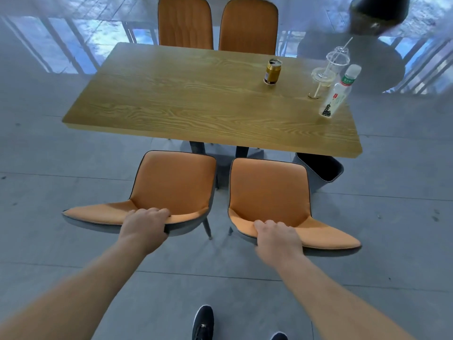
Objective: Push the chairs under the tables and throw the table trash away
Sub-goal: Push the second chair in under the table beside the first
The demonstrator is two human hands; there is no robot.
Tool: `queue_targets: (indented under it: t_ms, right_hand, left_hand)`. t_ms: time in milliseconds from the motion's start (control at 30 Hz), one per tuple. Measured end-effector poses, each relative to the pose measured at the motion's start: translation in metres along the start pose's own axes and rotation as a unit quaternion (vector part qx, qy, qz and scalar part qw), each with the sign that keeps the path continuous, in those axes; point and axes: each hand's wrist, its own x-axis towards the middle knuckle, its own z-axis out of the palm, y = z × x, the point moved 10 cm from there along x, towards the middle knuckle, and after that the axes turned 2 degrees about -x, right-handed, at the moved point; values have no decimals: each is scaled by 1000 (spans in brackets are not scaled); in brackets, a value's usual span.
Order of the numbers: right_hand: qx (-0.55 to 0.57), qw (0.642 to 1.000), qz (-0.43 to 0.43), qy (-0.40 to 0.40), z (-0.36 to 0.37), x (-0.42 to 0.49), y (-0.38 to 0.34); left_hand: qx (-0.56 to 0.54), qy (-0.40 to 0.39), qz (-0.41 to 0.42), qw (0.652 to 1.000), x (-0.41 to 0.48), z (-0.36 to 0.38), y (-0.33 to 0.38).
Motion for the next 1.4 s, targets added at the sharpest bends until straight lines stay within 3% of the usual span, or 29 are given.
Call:
queue_targets:
  t_ms: [167,367,600,800,1200,1400]
  right_hand:
    - [-23,1000,0,13,7,0,2]
    - [-40,999,0,20,4,-2,-1]
    - [-18,994,-100,39,-10,5,-48]
    - [-18,980,-187,63,-12,0,-77]
    - [-7,994,-99,43,-3,0,-71]
    - [-1,998,-59,36,-3,-2,-69]
  left_hand:
    - [8,37,104,994,7,1,7]
    - [-34,72,134,988,2,-4,7]
    - [-50,93,211,972,-4,-13,21]
    - [-50,97,220,969,-7,-10,31]
    - [-38,104,176,978,-8,-12,31]
    - [-28,107,206,972,-7,-10,31]
